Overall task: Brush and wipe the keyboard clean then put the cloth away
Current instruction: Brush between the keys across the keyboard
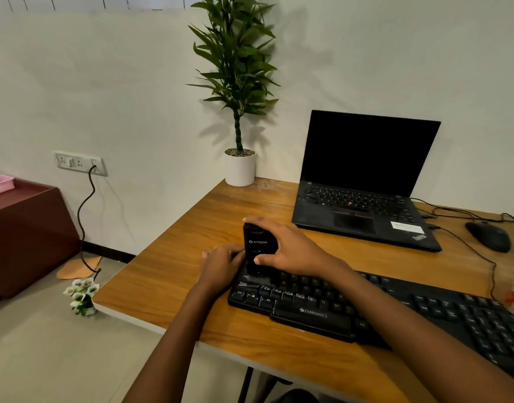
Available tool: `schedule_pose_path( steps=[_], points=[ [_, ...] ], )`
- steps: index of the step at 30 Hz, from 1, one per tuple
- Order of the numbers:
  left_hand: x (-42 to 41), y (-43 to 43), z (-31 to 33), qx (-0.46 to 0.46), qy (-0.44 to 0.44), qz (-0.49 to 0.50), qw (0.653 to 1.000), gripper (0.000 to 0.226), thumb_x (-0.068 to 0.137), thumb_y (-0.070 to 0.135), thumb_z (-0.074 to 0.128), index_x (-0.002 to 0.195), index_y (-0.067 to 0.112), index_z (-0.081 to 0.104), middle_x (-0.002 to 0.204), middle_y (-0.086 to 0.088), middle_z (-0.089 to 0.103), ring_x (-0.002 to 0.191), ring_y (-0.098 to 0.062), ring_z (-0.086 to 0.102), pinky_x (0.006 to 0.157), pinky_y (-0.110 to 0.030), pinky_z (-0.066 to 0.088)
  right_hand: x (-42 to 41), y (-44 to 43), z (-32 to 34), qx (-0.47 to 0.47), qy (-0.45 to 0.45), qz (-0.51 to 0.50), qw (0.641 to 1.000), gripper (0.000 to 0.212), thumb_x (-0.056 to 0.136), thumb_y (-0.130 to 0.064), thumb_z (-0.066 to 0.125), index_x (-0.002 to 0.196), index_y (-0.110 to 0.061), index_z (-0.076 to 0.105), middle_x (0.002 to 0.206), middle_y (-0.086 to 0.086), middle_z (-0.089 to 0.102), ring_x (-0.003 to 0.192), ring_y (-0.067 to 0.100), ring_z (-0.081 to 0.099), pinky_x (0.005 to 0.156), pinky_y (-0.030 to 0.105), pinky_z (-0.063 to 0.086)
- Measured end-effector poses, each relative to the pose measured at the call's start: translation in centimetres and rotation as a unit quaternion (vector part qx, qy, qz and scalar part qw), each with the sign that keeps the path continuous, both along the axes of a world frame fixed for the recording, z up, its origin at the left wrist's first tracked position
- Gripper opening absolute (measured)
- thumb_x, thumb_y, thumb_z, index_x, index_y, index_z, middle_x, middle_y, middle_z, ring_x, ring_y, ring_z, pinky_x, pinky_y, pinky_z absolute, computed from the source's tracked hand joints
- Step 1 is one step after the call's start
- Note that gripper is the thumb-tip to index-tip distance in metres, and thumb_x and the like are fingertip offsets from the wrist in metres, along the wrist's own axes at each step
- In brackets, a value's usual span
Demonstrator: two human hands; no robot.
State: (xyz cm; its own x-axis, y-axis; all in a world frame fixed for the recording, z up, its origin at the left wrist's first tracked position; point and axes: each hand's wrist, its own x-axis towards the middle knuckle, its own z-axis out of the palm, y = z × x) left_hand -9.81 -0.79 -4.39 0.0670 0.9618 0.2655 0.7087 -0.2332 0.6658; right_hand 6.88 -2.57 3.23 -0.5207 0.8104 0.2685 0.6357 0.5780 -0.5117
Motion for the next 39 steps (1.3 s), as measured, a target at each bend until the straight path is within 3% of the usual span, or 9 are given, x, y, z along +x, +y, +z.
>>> schedule_pose_path(
  steps=[6, 11, 17, 22, 26, 30, 34, 37, 39],
  points=[
    [-0.2, 0.0, -0.2, -0.012, 0.018, -0.013, 1.000, 0.021, 0.084, 0.033, 0.038, 0.064, 0.034, 0.045, 0.090, -0.006, 0.069, 0.094, -0.026, 0.058, 0.094, -0.036, 0.030, -1.6, -1.1, -1.7, 0.050, 0.012, 0.006, 0.999, 0.075, 0.084, -0.020, 0.066, 0.142, -0.040, 0.023, 0.132, 0.006, 0.053, 0.105, 0.020, 0.057, 0.081, 0.037, 0.055],
    [-0.2, 0.7, -0.5, 0.004, 0.000, -0.006, 1.000, 0.024, 0.096, 0.028, 0.048, 0.087, 0.040, 0.066, 0.095, 0.011, 0.070, 0.101, -0.016, 0.058, 0.099, -0.041, 0.027, 1.4, 0.0, 0.8, -0.040, -0.005, 0.019, 0.999, 0.073, 0.080, -0.015, 0.070, 0.140, -0.037, 0.032, 0.138, -0.004, 0.046, 0.109, 0.012, 0.051, 0.080, 0.014, 0.044],
    [-0.3, -0.1, -0.2, -0.016, -0.004, -0.007, 1.000, 0.021, 0.085, 0.031, 0.040, 0.066, 0.029, 0.048, 0.077, 0.002, 0.061, 0.092, -0.027, 0.058, 0.095, -0.038, 0.031, -1.8, -1.3, -1.7, 0.051, 0.024, 0.008, 0.998, 0.074, 0.083, -0.020, 0.067, 0.142, -0.039, 0.025, 0.131, 0.005, 0.054, 0.105, 0.020, 0.057, 0.081, 0.037, 0.054],
    [0.0, 0.3, -0.2, 0.010, -0.027, -0.009, 1.000, 0.020, 0.096, 0.028, 0.050, 0.093, 0.035, 0.068, 0.097, 0.011, 0.069, 0.096, -0.010, 0.057, 0.091, -0.032, 0.023, 1.4, -0.8, 0.1, -0.025, 0.008, -0.004, 1.000, 0.075, 0.081, -0.018, 0.069, 0.141, -0.038, 0.029, 0.137, 0.000, 0.048, 0.108, 0.013, 0.053, 0.079, 0.018, 0.049],
    [-0.3, 0.3, -0.6, -0.016, -0.030, -0.002, 0.999, 0.022, 0.091, 0.030, 0.043, 0.072, 0.027, 0.056, 0.085, 0.003, 0.067, 0.090, -0.020, 0.058, 0.097, -0.037, 0.029, -1.5, -1.7, -0.4, 0.057, -0.058, -0.016, 0.997, 0.075, 0.085, -0.023, 0.064, 0.144, -0.039, 0.020, 0.130, 0.004, 0.053, 0.106, 0.019, 0.054, 0.079, 0.032, 0.052],
    [-0.2, 0.3, -0.5, -0.006, -0.012, -0.005, 1.000, 0.022, 0.092, 0.031, 0.042, 0.075, 0.027, 0.056, 0.086, 0.005, 0.066, 0.091, -0.019, 0.058, 0.094, -0.037, 0.030, -1.1, -2.5, -0.7, 0.057, -0.053, -0.015, 0.997, 0.073, 0.089, -0.024, 0.060, 0.143, -0.043, 0.015, 0.127, 0.006, 0.053, 0.102, 0.018, 0.054, 0.077, 0.032, 0.053],
    [-0.2, 0.9, -0.9, 0.014, -0.022, -0.002, 1.000, 0.021, 0.096, 0.032, 0.050, 0.107, 0.034, 0.068, 0.110, 0.012, 0.068, 0.106, -0.010, 0.056, 0.104, -0.039, 0.023, 3.6, -3.2, 0.4, -0.032, -0.052, -0.023, 0.998, 0.073, 0.086, -0.023, 0.064, 0.138, -0.049, 0.019, 0.128, 0.001, 0.052, 0.101, 0.015, 0.055, 0.078, 0.033, 0.055],
    [-0.4, 1.1, -1.1, 0.000, -0.024, 0.005, 1.000, 0.024, 0.096, 0.033, 0.050, 0.115, 0.036, 0.064, 0.120, 0.010, 0.065, 0.116, -0.012, 0.053, 0.110, -0.045, 0.018, 6.2, -4.3, 1.1, -0.046, 0.004, -0.068, 0.997, 0.084, 0.081, -0.019, 0.070, 0.138, -0.049, 0.016, 0.129, -0.003, 0.051, 0.089, 0.004, 0.059, 0.072, 0.016, 0.051],
    [-0.2, 0.6, -0.8, -0.005, -0.067, 0.008, 0.998, 0.024, 0.096, 0.031, 0.050, 0.117, 0.037, 0.060, 0.124, 0.005, 0.062, 0.119, -0.016, 0.052, 0.111, -0.046, 0.023, 7.4, -5.2, 1.3, -0.057, 0.139, -0.132, 0.980, 0.089, 0.076, -0.011, 0.074, 0.139, -0.042, 0.020, 0.122, -0.014, 0.049, 0.093, 0.008, 0.062, 0.067, 0.012, 0.048]
  ],
)
